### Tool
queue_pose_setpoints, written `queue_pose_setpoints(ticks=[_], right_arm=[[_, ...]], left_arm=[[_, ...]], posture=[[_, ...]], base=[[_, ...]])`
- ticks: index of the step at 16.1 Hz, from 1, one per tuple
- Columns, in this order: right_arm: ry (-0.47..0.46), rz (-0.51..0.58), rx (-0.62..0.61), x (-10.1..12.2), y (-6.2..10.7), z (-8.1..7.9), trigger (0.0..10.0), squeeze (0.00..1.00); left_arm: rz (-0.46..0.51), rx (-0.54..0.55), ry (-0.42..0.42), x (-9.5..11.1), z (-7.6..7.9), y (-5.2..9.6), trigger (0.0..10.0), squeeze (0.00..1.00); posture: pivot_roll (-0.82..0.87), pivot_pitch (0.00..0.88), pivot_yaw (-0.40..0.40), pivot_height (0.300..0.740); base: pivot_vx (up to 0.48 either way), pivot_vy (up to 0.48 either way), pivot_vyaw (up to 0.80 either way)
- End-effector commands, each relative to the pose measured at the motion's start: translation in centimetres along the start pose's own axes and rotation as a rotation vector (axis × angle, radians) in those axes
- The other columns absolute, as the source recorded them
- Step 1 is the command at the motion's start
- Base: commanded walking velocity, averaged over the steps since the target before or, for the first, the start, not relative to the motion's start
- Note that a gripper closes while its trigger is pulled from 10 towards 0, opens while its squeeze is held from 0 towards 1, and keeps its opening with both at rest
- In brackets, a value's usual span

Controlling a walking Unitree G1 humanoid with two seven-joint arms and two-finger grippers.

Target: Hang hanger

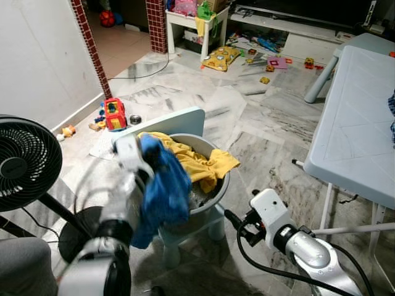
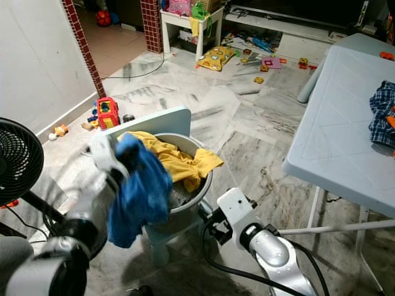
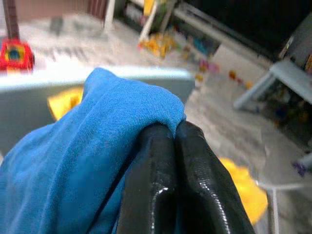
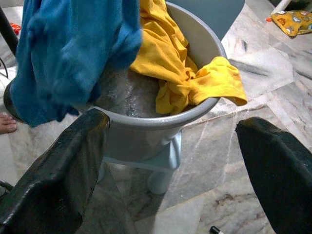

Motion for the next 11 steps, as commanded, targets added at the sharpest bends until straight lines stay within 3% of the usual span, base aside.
queue_pose_setpoints(ticks=[1, 6, 9, 11], right_arm=[[0.007, 0.008, -0.004, 0.2, -0.1, 0.0, 10.0, 0.0], [0.009, 0.014, -0.012, 0.2, -0.4, 0.2, 10.0, 0.0], [0.011, 0.015, -0.013, 0.2, -0.4, 0.2, 10.0, 0.0], [0.014, 0.015, -0.014, 0.2, -0.4, 0.2, 10.0, 0.0]], left_arm=[[0.067, -0.039, -0.023, 2.1, 0.5, -0.5, 0.0, 0.0], [0.251, -0.077, -0.145, 7.3, 1.2, -1.2, 0.0, 0.0], [0.283, -0.098, -0.203, 7.2, 1.8, -1.1, 0.0, 0.0], [0.18, -0.116, -0.296, 5.2, 2.6, -1.5, 0.0, 0.0]], posture=[[-0.28, 0.087, 0.009, 0.74], [-0.27, 0.082, 0.01, 0.74], [-0.28, 0.078, 0.009, 0.74], [-0.28, 0.076, 0.007, 0.74]], base=[[0.0, 0.0, 0.0], [0.0, 0.0, 0.0], [0.0, 0.0, 0.0], [0.0, 0.0, 0.0]])
Point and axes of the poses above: a point about 5 cm out from each wrist's last joint towards the gripper, its own y axis pointing back from the gripper into the wrist, its own x axis along the axis of the wrist's last joint, z = x × y, the point moved 3 cm from there along -y, pointing out of the wrist towards the gripper, and after that the axes turned 5 degrees about y, right-handed, at the moved point
